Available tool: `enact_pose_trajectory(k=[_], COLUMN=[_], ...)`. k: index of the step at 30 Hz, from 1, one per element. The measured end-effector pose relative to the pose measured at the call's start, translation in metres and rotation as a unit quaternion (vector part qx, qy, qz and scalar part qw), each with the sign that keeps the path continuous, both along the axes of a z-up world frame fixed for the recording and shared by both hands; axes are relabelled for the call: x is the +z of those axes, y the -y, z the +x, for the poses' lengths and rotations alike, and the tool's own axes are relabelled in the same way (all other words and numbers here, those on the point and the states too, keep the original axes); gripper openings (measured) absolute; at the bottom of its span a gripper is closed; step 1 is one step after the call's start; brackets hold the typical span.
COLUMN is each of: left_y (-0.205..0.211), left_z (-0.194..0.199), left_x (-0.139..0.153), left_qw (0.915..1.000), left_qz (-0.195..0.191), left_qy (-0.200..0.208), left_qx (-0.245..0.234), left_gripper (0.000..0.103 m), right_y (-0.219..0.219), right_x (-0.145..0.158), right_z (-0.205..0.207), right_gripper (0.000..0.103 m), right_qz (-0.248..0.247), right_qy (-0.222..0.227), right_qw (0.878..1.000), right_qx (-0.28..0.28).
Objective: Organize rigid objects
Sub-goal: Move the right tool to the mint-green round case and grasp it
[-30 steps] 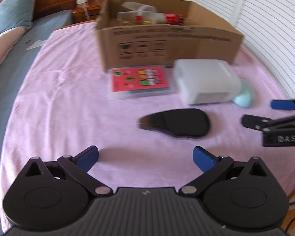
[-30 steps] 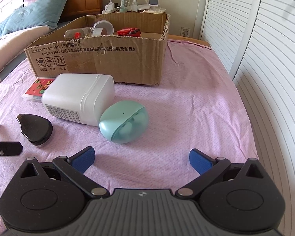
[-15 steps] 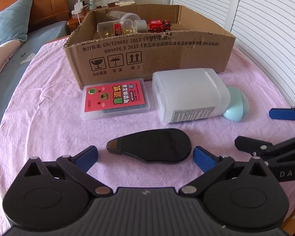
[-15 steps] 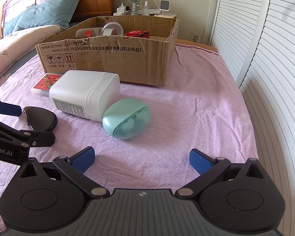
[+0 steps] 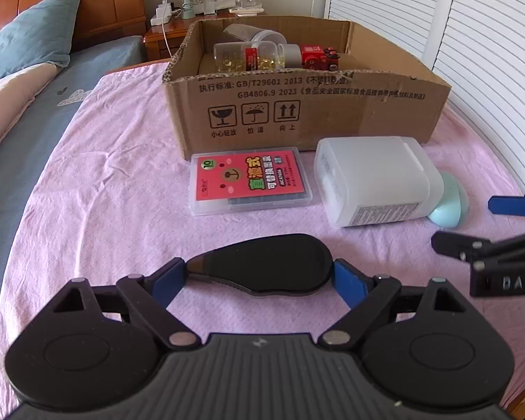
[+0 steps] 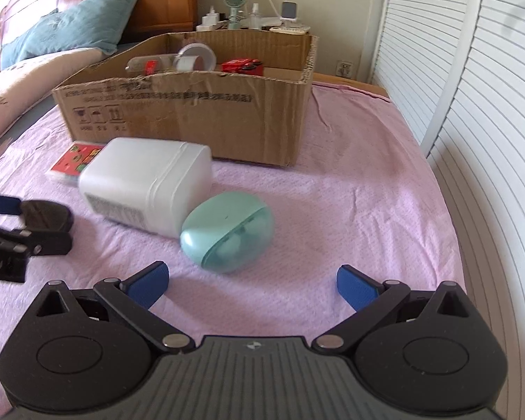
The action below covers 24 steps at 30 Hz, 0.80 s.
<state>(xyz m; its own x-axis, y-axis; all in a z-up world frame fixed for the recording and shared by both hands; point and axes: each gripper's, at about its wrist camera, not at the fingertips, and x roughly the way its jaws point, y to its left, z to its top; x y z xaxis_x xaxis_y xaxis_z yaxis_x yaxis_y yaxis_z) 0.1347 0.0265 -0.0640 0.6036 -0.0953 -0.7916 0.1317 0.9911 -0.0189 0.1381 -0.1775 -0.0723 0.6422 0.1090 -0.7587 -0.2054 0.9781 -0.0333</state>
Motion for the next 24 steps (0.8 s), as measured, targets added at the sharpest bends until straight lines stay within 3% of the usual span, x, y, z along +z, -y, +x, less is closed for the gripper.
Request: enact_pose_trajectory(k=[13, 18, 24], left_y=[-0.001, -0.001, -0.001], left_z=[0.000, 0.000, 0.000], left_x=[0.000, 0.000, -0.001], left_qw=[1.0000, 1.0000, 1.0000], left_qz=[0.000, 0.001, 0.002], left_qy=[0.003, 0.003, 0.003], left_qx=[-0.003, -0.003, 0.005], left_gripper=[0.089, 0.090, 0.094], right_y=[0.034, 0.022, 0.010], right_x=[0.002, 0.004, 0.002], right_z=[0.009, 0.012, 0.020], right_gripper=[0.103, 0.103, 0.085], right_qz=[0.000, 0.015, 0.004], right_qy=[-0.006, 0.006, 0.022], right_qw=[0.998, 1.000, 1.000], right_qx=[-0.069, -0.024, 0.022])
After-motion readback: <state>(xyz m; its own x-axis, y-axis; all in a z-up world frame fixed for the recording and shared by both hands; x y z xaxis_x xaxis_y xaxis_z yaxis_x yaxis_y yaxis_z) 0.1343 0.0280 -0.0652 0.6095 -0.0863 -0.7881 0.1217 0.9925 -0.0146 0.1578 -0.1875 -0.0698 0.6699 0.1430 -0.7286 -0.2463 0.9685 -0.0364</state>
